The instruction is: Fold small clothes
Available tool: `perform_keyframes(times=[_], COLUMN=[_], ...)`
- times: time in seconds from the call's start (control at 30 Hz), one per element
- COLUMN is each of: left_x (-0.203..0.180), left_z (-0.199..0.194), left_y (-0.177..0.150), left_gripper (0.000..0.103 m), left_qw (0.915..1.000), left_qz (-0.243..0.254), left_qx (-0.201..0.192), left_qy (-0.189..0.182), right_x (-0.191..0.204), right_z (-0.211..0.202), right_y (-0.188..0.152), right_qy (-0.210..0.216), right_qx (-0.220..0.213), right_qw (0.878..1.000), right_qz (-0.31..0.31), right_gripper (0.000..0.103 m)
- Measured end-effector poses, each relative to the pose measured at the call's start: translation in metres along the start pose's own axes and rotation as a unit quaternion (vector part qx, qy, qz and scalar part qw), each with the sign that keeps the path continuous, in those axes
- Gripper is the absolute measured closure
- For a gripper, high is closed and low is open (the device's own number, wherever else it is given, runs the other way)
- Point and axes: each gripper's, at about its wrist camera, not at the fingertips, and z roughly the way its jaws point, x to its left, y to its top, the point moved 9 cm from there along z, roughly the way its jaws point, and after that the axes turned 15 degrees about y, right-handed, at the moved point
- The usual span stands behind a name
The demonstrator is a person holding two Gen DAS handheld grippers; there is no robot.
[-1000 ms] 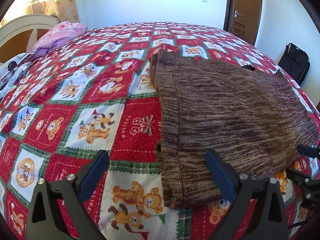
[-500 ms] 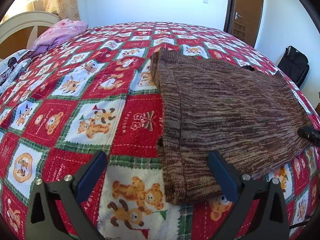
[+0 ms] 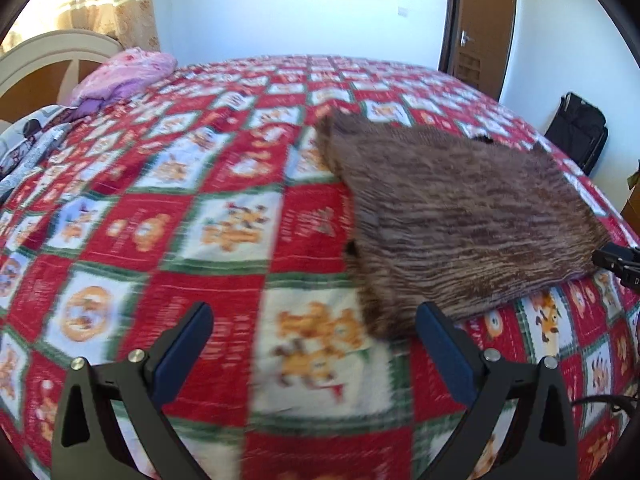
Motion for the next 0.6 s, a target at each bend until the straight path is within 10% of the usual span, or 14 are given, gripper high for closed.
perform_keyframes(times=[0.6], left_x=[0.099], left_z=[0.006], left_y=[0.007], left_gripper=[0.0], left_qw=[0.9964], left_qz=[-0.084], left_qx=[0.006], left_qy=[0.006], right_x=[0.231], right_z=[0.053], right_y=[0.005], right_qy=[0.091], right_qx=[0.005], right_qw=[0.949], right_qz=[-0.302], right_gripper=[0.038])
